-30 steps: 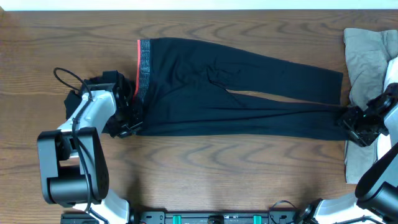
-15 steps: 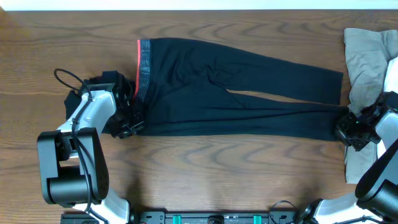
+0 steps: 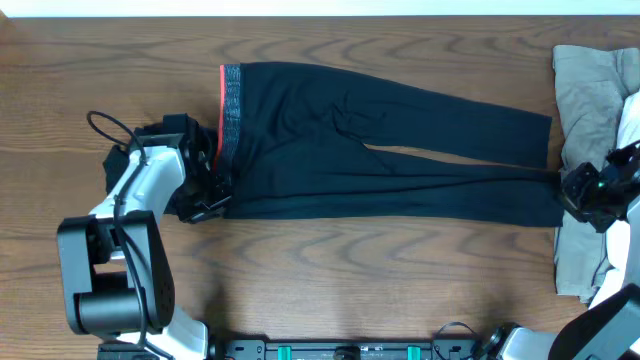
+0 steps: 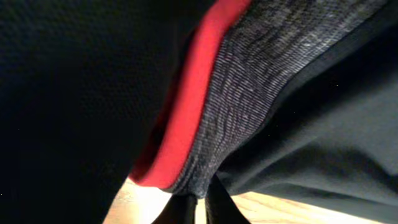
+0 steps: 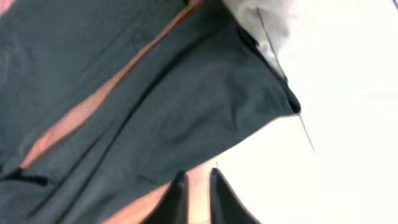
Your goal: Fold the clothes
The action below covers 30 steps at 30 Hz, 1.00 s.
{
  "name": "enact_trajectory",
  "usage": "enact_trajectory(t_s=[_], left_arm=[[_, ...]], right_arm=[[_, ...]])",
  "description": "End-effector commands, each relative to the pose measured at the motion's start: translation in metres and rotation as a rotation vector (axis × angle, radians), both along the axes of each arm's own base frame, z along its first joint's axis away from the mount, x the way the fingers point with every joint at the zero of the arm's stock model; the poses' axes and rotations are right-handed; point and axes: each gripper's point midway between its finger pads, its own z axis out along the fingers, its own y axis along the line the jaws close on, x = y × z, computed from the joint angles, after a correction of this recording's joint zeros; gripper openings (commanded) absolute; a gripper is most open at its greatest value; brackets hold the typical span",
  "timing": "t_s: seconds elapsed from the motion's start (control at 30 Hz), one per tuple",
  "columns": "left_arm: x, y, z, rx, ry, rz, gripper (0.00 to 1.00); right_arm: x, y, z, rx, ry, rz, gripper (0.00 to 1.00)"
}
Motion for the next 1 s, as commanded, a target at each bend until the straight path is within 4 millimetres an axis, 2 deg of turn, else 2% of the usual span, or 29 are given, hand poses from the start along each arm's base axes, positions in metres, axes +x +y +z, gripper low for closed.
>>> enact_trajectory(t_s=[0.0, 0.07, 0.23, 0.43, 0.6, 0.67, 0.87, 0.97], left_arm=[[0.008, 0.002, 0.008, 0.0, -0.043, -0.017, 0.21], [0.01, 0.002, 0.007, 0.001, -0.053, -0.017, 0.26], [0.011, 0.002, 0.007, 0.002, -0.058, -0.017, 0.43], [0.016, 0.001, 0.001, 0.003, -0.075, -0.023, 0.45], [0.011, -0.004, -0.007, 0.001, -0.05, -0.04, 0.23], [0.01, -0.006, -0.009, 0.0, -0.042, -0.047, 0.06], [0.007, -0.007, -0.009, -0.001, -0.029, -0.047, 0.06], [0.007, -0.007, -0.009, -0.001, -0.025, -0.047, 0.06]], right_arm=[[-0.001, 0.001, -0.003, -0.005, 0.009, 0.021, 0.31], [-0.002, 0.003, -0.011, 0.005, 0.021, 0.024, 0.4], [-0.009, 0.009, -0.03, 0.035, 0.066, 0.029, 0.45], [-0.011, 0.013, -0.037, 0.053, 0.067, 0.032, 0.45], [-0.01, 0.012, -0.039, 0.048, 0.059, 0.025, 0.48], [-0.006, 0.01, -0.042, 0.037, 0.04, 0.016, 0.53], [0.02, -0.016, -0.044, -0.075, -0.074, -0.029, 0.57], [0.031, -0.029, -0.039, -0.141, -0.121, -0.037, 0.54]])
